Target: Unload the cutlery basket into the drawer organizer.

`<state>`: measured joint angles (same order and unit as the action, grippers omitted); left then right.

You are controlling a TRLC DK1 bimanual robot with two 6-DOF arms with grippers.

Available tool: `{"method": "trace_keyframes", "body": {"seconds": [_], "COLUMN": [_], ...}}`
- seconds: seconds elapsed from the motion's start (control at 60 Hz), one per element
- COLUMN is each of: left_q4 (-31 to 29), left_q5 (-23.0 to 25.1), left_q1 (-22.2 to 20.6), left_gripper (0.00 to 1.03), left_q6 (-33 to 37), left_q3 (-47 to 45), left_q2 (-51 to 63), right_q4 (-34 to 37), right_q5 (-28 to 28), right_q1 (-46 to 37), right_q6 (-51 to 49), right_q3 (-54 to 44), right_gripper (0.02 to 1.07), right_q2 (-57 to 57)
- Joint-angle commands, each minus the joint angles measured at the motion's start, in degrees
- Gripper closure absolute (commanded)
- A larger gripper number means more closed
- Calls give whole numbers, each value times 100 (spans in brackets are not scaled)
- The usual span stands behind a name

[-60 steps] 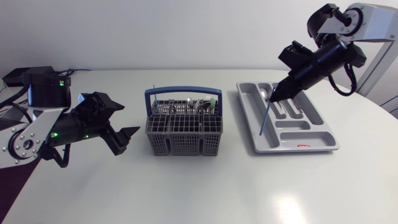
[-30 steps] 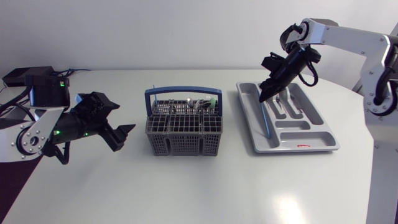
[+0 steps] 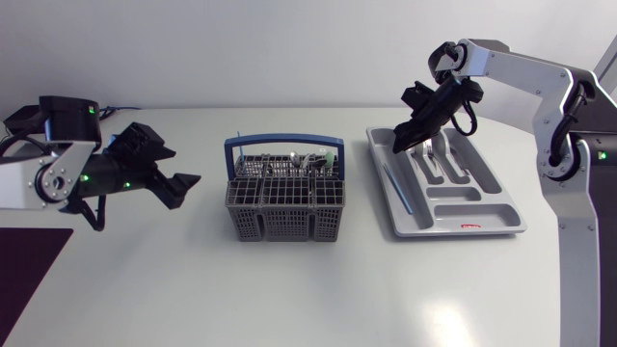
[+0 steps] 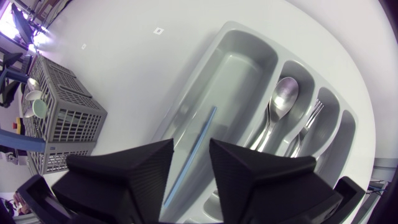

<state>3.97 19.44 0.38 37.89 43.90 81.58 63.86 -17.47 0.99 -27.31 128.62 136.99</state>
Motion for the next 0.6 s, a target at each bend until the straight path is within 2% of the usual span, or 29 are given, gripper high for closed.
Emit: {"method": "trace_keyframes", "body": {"seconds": [0.0,0.05,0.217,0.583], "left_q4": [-195,-326,-739,-1733], "left_q5": [367,613,1290,2696], "left_q1": [340,472,612,489], "left_gripper": [6,6,6,6], "left_q6": [-440,-581,-748,-809], "left_q3": [646,910,1674,3090], "left_q2": [464,692,1404,2565], "right_q4": [-251,-523,-1033,-1991], "right_q5": [42,51,-133,-485], "right_q1": [-29,-29,-47,-3], "right_q6": [121,121,86,-55], "right_q3": [-627,-1005,-2121,-4556], "right_gripper": [13,7,6,7], "right_q2": [-489,-770,-1754,-3521]}}
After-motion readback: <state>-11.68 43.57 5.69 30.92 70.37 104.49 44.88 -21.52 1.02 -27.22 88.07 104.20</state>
